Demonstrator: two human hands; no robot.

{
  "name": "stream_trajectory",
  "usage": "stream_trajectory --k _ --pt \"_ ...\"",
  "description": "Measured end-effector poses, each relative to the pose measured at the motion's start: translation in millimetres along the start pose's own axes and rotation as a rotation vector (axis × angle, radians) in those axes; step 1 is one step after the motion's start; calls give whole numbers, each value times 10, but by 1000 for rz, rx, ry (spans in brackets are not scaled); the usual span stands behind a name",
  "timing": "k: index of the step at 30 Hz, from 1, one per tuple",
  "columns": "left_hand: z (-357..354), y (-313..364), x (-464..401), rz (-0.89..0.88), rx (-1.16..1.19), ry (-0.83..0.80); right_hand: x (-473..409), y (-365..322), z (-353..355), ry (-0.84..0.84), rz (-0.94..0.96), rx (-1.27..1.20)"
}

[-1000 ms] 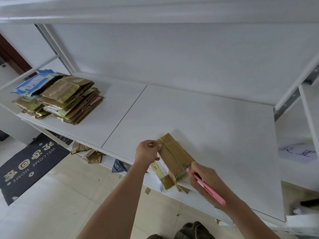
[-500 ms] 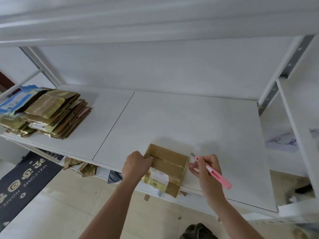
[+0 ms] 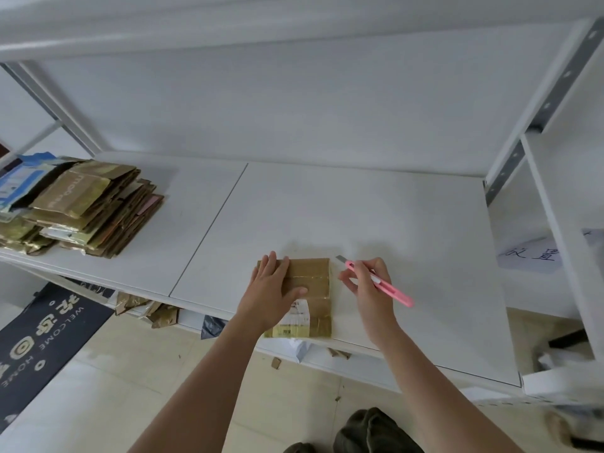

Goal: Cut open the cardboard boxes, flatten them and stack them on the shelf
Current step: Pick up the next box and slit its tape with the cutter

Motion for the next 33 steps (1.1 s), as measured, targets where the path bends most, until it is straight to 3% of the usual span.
stream_trajectory --k 9,26,33 --pt "42 -66 -58 18 40 -73 -16 142 -94 -4 31 139" --pt "44 -98 -46 35 -18 -67 307 221 -66 -126 157 352" --pt "75 -61 -15 46 -59 -62 518 118 -34 -283 226 449"
Point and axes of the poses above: each hand's wrist, its own x-axis away from the middle knuckle, its own z-axis out of the back of the hand, y = z × x, the point moved 9 cm from there along -x, towards the middle knuckle, and after that the axes turned 15 degrees about x, right-handed, at the moved point
